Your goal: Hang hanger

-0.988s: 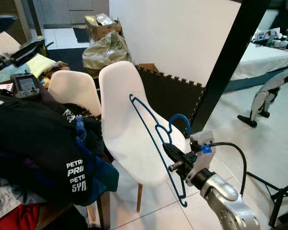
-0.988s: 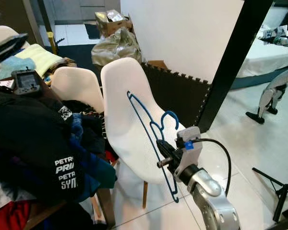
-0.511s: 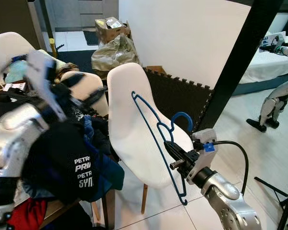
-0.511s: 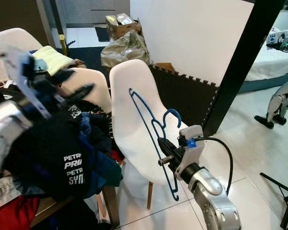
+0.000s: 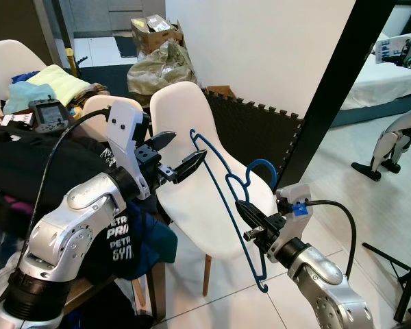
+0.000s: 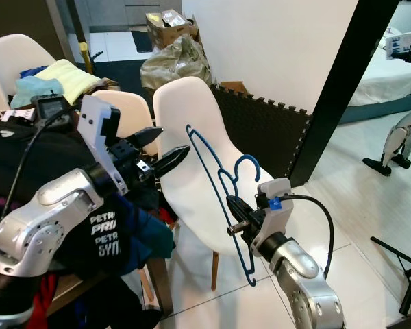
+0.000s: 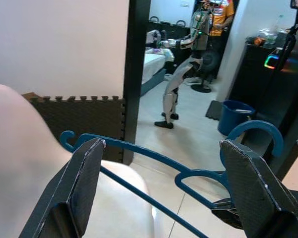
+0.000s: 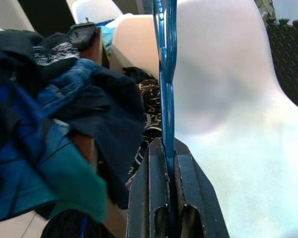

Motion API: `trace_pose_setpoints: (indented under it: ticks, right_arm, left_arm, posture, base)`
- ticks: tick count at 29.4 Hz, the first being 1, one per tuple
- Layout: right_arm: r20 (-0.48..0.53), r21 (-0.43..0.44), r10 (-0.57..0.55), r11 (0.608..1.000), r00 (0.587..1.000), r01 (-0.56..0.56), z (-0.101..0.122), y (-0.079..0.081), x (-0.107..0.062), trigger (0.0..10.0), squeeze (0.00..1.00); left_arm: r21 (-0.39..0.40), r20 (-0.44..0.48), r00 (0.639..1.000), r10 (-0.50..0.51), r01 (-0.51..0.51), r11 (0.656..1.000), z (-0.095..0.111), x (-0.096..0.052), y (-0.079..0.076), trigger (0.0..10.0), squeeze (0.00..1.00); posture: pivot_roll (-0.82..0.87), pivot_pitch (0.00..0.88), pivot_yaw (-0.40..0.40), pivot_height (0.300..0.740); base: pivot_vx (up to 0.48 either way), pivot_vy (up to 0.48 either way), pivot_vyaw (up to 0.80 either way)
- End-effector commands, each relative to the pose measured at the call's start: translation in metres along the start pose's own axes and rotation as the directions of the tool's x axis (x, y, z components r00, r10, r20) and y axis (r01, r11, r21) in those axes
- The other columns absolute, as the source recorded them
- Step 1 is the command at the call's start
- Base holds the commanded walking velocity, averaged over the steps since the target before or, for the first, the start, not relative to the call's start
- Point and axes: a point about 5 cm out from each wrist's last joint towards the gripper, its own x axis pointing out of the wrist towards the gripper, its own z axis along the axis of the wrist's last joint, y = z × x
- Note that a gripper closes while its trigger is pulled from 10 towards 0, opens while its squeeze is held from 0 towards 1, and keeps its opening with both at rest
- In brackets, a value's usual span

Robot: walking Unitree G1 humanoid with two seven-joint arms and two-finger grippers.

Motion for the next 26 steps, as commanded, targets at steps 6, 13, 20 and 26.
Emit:
trace_pose_setpoints:
  ticks: [6,13,20,26]
  right_arm:
    - [-0.012,-0.006,0.004,1.0,1.0,-0.004,-0.003,-0.001,-0.002,10.0,0.0]
    - [-0.01,-0.007,0.014,1.0,1.0,-0.014,-0.003,0.0,-0.002,10.0,0.0]
    - [-0.009,-0.007,0.017,1.0,1.0,-0.017,-0.003,0.001,-0.002,10.0,0.0]
    - [-0.009,-0.002,0.02,1.0,1.0,-0.02,-0.004,0.001,-0.003,10.0,0.0]
  left_arm:
    - [0.024,0.024,0.994,0.105,-0.105,0.994,0.005,-0.001,0.003,10.0,0.0]
    - [0.095,0.061,0.967,0.249,-0.254,0.962,0.012,-0.002,0.022,10.0,0.0]
    - [0.177,0.095,0.918,0.384,-0.396,0.901,0.02,-0.008,0.04,10.0,0.0]
    - [0.263,0.131,0.817,0.561,-0.574,0.775,0.021,-0.021,0.062,10.0,0.0]
  posture:
    - [0.05,0.052,-0.044,0.74]
    - [0.05,0.049,-0.044,0.74]
    - [0.05,0.047,-0.043,0.74]
    - [0.05,0.043,-0.043,0.74]
  base:
    - [-0.137,0.0,0.67]
    - [0.0,0.0,0.8]
    - [0.0,0.0,0.8]
    - [0.0,0.0,0.8]
